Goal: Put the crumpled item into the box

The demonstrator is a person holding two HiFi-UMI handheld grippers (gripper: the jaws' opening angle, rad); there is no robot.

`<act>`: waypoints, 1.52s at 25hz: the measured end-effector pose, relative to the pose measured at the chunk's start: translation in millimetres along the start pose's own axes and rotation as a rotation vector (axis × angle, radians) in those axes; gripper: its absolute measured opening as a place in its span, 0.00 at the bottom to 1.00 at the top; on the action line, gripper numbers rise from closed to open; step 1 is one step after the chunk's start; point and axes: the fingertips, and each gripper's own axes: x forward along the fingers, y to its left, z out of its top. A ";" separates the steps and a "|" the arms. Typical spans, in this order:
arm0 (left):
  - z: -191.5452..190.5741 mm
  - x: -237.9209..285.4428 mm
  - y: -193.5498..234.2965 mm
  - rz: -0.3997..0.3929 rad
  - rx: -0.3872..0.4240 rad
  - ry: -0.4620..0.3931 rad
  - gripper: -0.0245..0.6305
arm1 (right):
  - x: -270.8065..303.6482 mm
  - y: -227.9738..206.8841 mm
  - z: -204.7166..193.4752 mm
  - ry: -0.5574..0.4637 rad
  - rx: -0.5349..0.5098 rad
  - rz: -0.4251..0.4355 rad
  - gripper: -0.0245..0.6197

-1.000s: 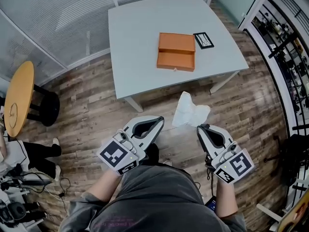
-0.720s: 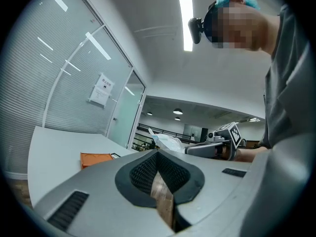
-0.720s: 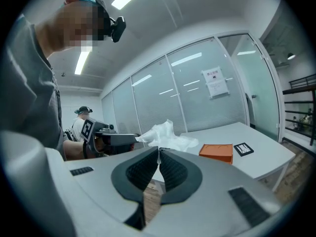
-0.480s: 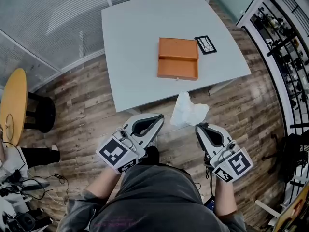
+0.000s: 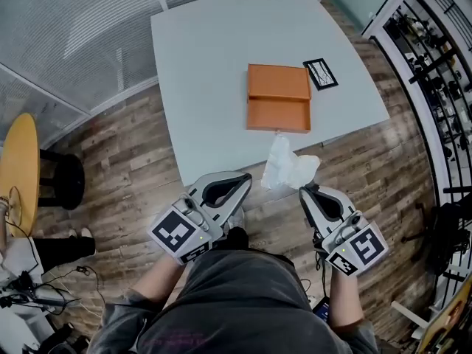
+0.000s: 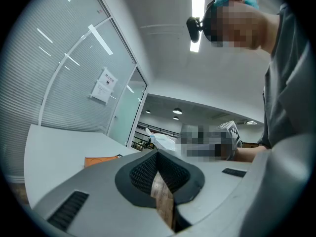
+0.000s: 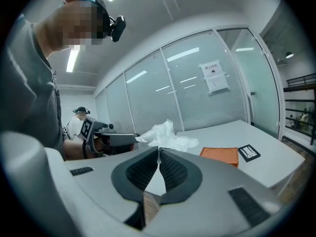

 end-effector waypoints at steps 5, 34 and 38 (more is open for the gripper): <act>7.9 -0.1 25.5 -0.014 -0.001 -0.001 0.06 | 26.2 -4.3 8.2 0.004 -0.001 -0.009 0.05; 16.3 25.6 83.2 0.006 -0.005 0.001 0.06 | 79.3 -45.2 23.2 0.038 -0.011 0.008 0.05; 21.9 41.6 96.2 0.020 -0.009 -0.014 0.06 | 91.8 -64.1 26.0 0.049 -0.003 0.034 0.05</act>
